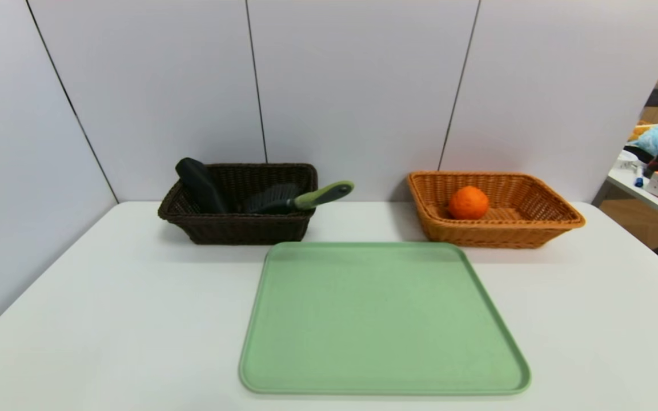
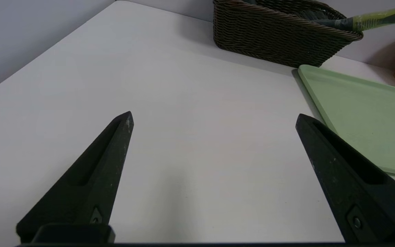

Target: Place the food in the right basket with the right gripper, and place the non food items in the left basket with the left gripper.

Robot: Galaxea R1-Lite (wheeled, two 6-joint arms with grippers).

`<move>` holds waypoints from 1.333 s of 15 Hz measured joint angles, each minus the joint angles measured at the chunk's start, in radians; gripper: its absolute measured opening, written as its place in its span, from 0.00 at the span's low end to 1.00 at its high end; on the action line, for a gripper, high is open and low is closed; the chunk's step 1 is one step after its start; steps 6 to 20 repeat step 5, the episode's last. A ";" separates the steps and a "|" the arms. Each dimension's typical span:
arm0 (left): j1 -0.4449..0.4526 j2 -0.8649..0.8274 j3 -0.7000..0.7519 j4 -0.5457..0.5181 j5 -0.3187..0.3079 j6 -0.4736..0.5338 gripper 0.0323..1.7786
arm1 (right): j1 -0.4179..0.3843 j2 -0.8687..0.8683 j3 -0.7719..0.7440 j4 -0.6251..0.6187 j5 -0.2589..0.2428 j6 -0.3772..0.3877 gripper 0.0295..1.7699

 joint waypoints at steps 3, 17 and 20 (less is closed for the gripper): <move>0.000 0.000 0.000 0.000 0.000 0.000 0.95 | 0.000 0.000 0.000 0.000 0.000 0.005 0.96; 0.000 0.000 0.000 0.000 0.000 0.000 0.95 | 0.000 0.000 -0.001 -0.001 -0.003 0.020 0.96; 0.000 0.000 0.000 0.000 0.000 0.000 0.95 | 0.000 0.000 -0.001 -0.001 -0.003 0.020 0.96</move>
